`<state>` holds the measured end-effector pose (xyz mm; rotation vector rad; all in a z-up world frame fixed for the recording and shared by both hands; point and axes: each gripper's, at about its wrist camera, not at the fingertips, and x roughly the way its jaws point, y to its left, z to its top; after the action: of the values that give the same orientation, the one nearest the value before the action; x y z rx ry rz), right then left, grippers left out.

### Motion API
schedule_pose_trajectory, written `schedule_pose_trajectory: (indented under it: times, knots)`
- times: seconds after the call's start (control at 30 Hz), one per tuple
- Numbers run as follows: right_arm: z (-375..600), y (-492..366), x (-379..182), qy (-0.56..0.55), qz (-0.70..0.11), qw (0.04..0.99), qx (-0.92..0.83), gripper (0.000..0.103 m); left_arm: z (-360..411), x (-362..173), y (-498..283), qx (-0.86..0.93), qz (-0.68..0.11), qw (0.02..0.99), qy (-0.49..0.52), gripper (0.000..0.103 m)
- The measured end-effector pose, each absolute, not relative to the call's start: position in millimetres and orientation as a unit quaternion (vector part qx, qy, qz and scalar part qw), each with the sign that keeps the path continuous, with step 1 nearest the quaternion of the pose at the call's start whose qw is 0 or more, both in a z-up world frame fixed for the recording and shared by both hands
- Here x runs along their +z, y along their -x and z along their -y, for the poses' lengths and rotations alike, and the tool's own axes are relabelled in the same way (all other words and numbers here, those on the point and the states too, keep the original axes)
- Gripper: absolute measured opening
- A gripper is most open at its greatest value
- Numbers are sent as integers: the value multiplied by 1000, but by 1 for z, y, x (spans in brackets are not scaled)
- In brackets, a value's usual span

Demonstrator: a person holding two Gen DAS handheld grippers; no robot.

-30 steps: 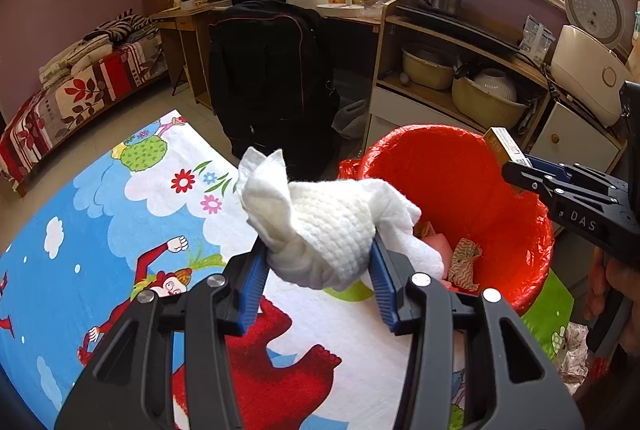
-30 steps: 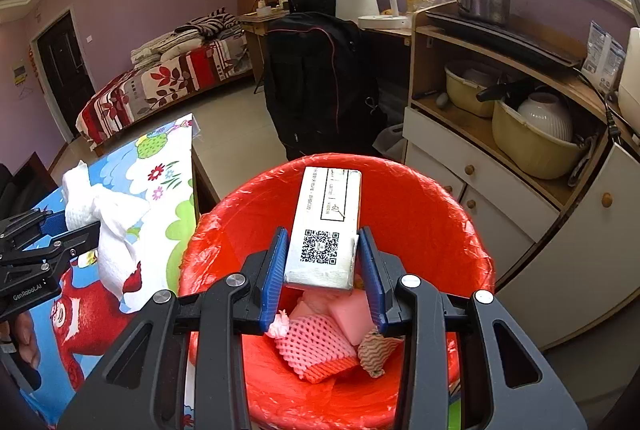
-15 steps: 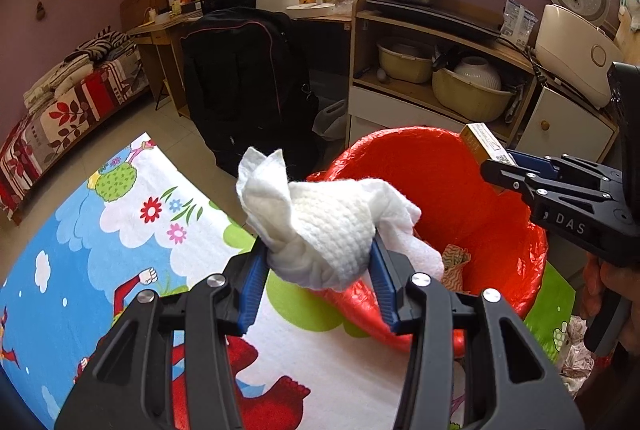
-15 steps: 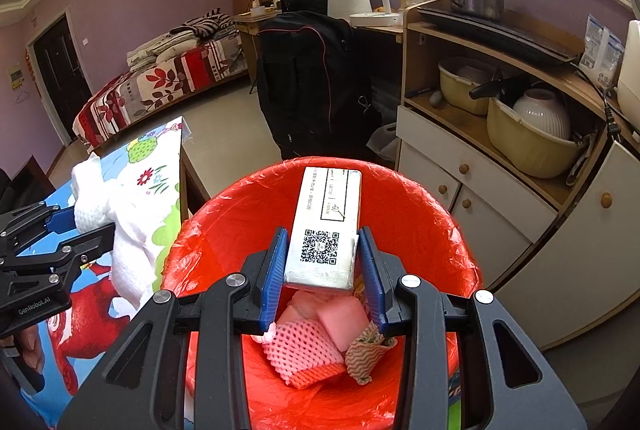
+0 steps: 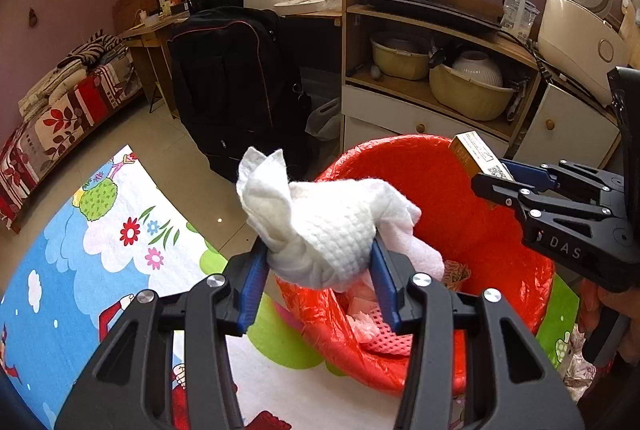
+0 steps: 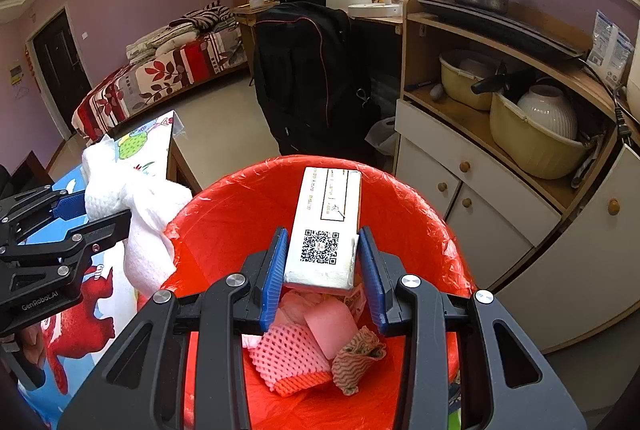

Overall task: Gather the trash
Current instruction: 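Open both grippers over the wastebasket, dropping the tissues and white box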

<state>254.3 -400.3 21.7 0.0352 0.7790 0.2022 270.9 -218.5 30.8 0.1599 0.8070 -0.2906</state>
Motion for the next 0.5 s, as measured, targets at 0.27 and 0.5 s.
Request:
schedule_pose_trajectory:
  times: [0.27, 0.5]
  knots:
    - [401, -261, 24, -14, -378, 920, 101, 36, 224, 31, -280, -139, -392, 906, -78, 47]
    - [401, -263, 27, -14, -374, 922, 104, 36, 229, 33, -286, -139, -389, 907, -81, 47]
